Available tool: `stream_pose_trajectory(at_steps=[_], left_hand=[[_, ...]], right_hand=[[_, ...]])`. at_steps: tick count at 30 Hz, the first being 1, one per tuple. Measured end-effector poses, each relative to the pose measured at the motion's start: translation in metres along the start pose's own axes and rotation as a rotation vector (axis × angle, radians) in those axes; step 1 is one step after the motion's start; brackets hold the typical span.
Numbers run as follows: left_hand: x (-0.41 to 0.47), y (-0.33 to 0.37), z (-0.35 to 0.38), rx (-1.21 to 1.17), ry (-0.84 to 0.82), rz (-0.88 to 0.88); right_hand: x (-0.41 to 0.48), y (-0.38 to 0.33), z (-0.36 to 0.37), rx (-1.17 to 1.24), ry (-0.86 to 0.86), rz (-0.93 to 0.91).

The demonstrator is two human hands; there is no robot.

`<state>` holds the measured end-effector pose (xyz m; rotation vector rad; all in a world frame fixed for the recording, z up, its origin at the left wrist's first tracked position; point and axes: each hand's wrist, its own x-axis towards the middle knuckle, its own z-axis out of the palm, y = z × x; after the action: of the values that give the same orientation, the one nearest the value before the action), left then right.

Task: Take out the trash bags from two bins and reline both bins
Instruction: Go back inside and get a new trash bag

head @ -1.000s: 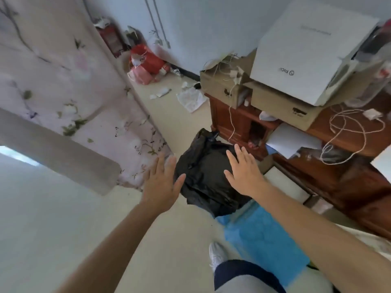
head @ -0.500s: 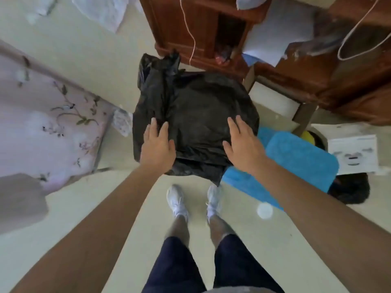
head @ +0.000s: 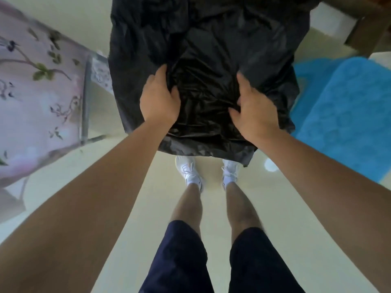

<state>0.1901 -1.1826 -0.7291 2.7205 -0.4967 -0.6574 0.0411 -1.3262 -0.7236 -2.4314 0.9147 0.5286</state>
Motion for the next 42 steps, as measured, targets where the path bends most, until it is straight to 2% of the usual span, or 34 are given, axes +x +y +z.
stream_pose_trajectory(at_steps=[5,11,13,16,18,21,25,27,32,35,37,40,42], left_hand=[[-0.024,0.013,-0.017,-0.184,0.115,0.007],[-0.048,0.051,-0.075,-0.382,0.187,0.047],[-0.057,0.069,-0.103,-0.403,0.221,0.079],[-0.071,0.096,-0.150,-0.358,0.265,0.128],[-0.080,0.113,-0.181,-0.332,0.297,0.185],[-0.092,0.140,-0.222,-0.290,0.374,0.260],[-0.117,0.186,-0.263,-0.281,0.440,0.421],[-0.131,0.208,-0.279,-0.288,0.452,0.529],[-0.164,0.255,-0.319,-0.347,0.463,0.731],[-0.185,0.271,-0.343,-0.437,0.441,0.827],[-0.201,0.276,-0.357,-0.479,0.414,0.919],[-0.226,0.276,-0.374,-0.518,0.377,1.069],[-0.239,0.274,-0.378,-0.612,0.271,1.149]], right_hand=[[-0.021,0.005,-0.020,0.018,-0.090,-0.084],[-0.035,0.003,-0.083,0.099,0.118,-0.087],[-0.041,0.000,-0.108,0.159,0.141,-0.107],[-0.055,-0.007,-0.142,0.263,0.037,-0.175],[-0.068,-0.012,-0.161,0.308,0.036,-0.204],[-0.097,-0.020,-0.195,0.427,0.178,-0.215],[-0.137,-0.022,-0.252,0.514,0.662,-0.223],[-0.152,-0.015,-0.282,0.468,0.813,-0.241],[-0.199,0.007,-0.340,0.404,0.713,-0.217],[-0.236,0.008,-0.354,0.350,0.750,-0.129],[-0.262,0.003,-0.357,0.411,0.752,-0.044],[-0.303,-0.010,-0.350,0.498,0.666,0.064],[-0.331,-0.019,-0.341,0.546,0.598,0.098]])
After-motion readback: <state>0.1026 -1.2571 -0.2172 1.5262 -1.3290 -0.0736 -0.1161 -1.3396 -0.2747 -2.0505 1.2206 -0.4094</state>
